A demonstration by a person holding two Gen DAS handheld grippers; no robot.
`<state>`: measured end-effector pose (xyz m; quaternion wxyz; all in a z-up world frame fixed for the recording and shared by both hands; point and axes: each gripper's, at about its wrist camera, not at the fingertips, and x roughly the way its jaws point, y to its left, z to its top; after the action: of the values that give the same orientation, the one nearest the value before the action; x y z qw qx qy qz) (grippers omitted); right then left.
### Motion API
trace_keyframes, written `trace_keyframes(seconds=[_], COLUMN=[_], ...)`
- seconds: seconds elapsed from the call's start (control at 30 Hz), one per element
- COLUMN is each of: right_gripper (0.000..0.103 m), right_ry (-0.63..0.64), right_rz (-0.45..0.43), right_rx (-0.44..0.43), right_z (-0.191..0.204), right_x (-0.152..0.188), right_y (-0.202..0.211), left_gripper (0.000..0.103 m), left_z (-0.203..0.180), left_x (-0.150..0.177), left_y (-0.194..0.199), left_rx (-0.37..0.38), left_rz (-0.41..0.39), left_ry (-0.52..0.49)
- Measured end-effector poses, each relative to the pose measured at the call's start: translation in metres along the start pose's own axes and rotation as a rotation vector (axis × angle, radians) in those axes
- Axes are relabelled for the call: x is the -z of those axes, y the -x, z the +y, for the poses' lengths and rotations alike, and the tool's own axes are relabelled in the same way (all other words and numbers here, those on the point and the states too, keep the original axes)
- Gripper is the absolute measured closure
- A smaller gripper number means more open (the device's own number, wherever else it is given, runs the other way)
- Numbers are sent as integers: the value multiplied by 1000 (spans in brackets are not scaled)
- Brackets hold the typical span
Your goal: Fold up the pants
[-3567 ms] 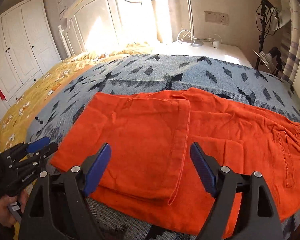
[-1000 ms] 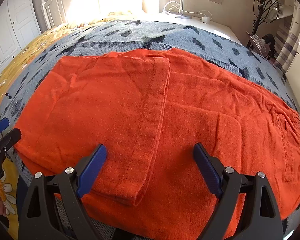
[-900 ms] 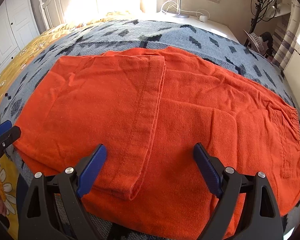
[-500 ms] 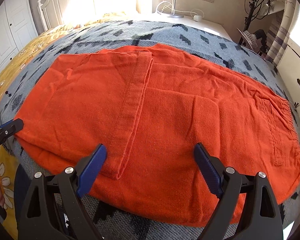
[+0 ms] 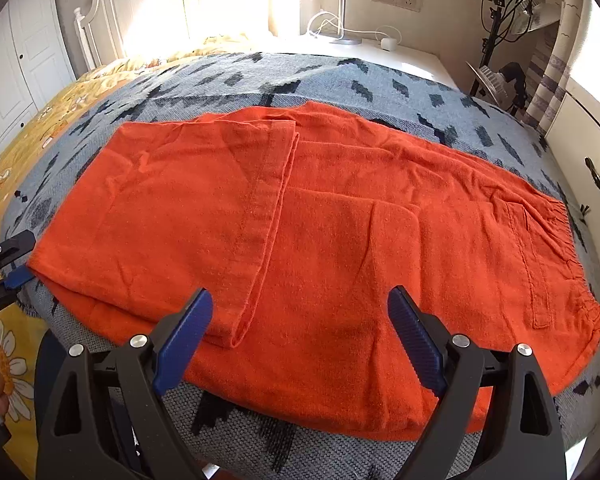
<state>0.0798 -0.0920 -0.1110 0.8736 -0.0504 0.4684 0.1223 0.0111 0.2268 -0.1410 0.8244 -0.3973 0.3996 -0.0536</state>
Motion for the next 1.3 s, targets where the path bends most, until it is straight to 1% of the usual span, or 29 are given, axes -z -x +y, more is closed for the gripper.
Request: trace_keyframes(seconds=[0.17,0.33,0.43,0.6,0.63,0.7,0.8,0.87,0.9,0.93,1.0,1.07,1.17,1.23,1.3], right_gripper=[17,17,16,16,16,16,16,16,16,16,16,16,16,16,16], right_ry=[-9,-11,-14,-18,-17,-18,-17,-14,-10,-6,3,8,30,38,43], right_rz=[15,16,16,18,17,18,22,26,29,32,37,29,16,18,40], right_rx=[-7,-11,-15,-21,-20,-21,-22,-20,-18,-16,-14,-19,-52,-110,-174], right_z=[-3,-4,-4,-5,-5,-5,-5,-5,-4,-3,-2,-1,7,15,29], right_x=[4,5,6,7,7,7,6,6,5,4,1,-6,-23,-40,-62], right_y=[-7,-8,-8,-9,-9,-9,-9,-8,-7,-7,-3,4,17,22,23], left_gripper=[47,51,54,56,57,65,65,66,69,71,87,89,90,91,91], left_z=[4,9,10,18,18,16,9,10,10,9,9,4,-17,-36,-55], left_x=[-1,2,0,0,-1,-1,0,0,0,0,0,2,4,8,15], left_y=[-2,-7,-8,-10,-11,-12,-15,-15,-15,-16,-15,-14,-7,-5,-5], left_rx=[30,91,91,112,109,86,54,53,40,23,-29,-63,-148,-216,-280], left_rz=[13,41,33,17,15,10,14,4,-1,-3,-7,-20,-69,-105,-137], left_ry=[42,104,129,237,248,250,214,234,234,228,221,183,46,-62,-160])
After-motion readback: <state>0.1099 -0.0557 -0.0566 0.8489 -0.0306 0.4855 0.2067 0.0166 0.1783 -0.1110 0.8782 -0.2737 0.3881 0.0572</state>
